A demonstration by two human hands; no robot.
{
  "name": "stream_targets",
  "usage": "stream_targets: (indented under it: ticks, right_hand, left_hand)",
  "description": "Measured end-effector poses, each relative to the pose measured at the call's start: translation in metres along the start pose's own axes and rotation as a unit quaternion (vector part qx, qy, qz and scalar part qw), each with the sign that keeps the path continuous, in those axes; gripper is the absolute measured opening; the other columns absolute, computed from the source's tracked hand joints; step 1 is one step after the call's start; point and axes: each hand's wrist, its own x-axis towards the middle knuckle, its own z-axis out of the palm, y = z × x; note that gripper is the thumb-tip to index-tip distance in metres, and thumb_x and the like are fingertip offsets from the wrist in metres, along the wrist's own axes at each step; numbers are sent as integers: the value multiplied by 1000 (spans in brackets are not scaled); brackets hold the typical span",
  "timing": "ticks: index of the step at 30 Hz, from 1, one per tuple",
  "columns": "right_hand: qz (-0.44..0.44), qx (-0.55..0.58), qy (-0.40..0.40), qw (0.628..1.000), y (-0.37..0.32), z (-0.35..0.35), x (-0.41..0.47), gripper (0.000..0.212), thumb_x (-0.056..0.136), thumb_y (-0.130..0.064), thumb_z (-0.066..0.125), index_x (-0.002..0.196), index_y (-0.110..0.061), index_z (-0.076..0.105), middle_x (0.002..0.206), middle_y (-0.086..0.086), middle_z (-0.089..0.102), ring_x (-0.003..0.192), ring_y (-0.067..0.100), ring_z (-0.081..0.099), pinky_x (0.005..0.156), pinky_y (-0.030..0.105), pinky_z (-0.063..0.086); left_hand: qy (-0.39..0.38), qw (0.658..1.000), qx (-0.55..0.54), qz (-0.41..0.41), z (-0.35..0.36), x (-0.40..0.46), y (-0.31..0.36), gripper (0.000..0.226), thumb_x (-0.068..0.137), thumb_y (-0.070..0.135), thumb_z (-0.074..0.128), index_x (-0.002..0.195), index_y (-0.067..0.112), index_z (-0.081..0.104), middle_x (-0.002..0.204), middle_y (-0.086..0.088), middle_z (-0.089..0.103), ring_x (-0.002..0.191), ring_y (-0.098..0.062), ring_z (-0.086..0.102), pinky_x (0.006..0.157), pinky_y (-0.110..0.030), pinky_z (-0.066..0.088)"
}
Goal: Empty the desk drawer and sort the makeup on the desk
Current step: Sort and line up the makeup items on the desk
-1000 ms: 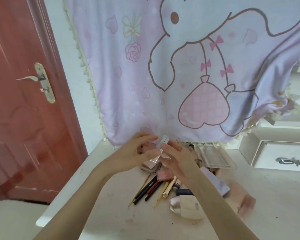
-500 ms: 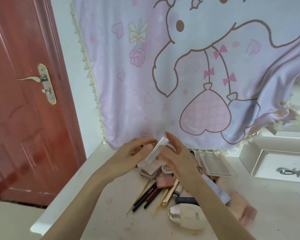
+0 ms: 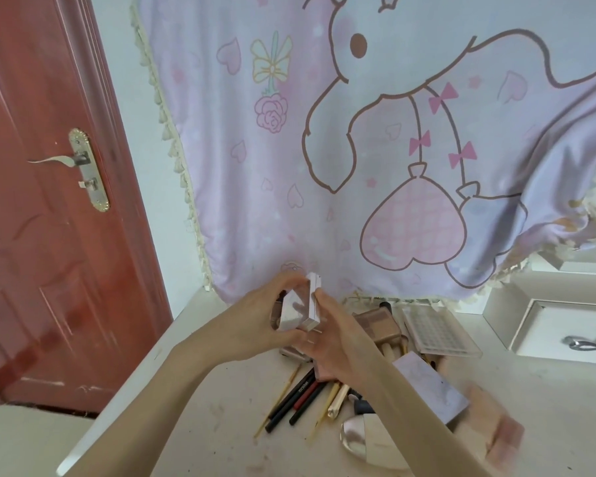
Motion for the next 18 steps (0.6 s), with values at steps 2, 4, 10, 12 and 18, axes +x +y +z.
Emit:
stream_targets:
  ticks: [2,4,10,12,18]
  right_hand:
    - [12,-14,-15,1000,5,1,0,26,80,-33,59,94,-17,74,81,3,71,75,19,66,85,40,51]
    - [25,-34,-10,999,10,3,3,25,86,-32,57,85,-19,77,81,6,70,74,20,65,76,35,55]
    - [76,-47,44,995,19,13,16,23,92,-27,55,92,-10,70,75,11,66,66,23,63,82,41,52]
    - [100,-56,46,992,20,13,21,25,91,-28,57,99,-5,64,78,14,65,67,24,63,79,41,54]
    - [103,-45,69,991,28,20,35,30,89,-30,62,101,-3,65,93,18,61,76,25,64,79,39,56]
  left_hand:
    - [0,1000,-6,-14,-1,-3,-5,61,77,25,72,114,52,31,116,28,48,102,-16,53,83,-19,42]
    - [1,1000,-16,-24,-2,-5,-9,63,76,24,74,115,51,33,114,29,51,99,1,53,80,-9,42]
    - [8,998,-26,-50,-9,-15,-19,62,75,20,75,111,55,39,105,47,50,101,24,44,83,3,31]
    - [4,999,-22,-50,-12,-15,-23,63,75,21,76,115,55,41,109,41,54,105,17,47,88,-2,33]
    - [0,998,-1,-68,-12,-16,-39,55,83,16,64,118,53,42,110,20,61,102,13,49,88,-4,37]
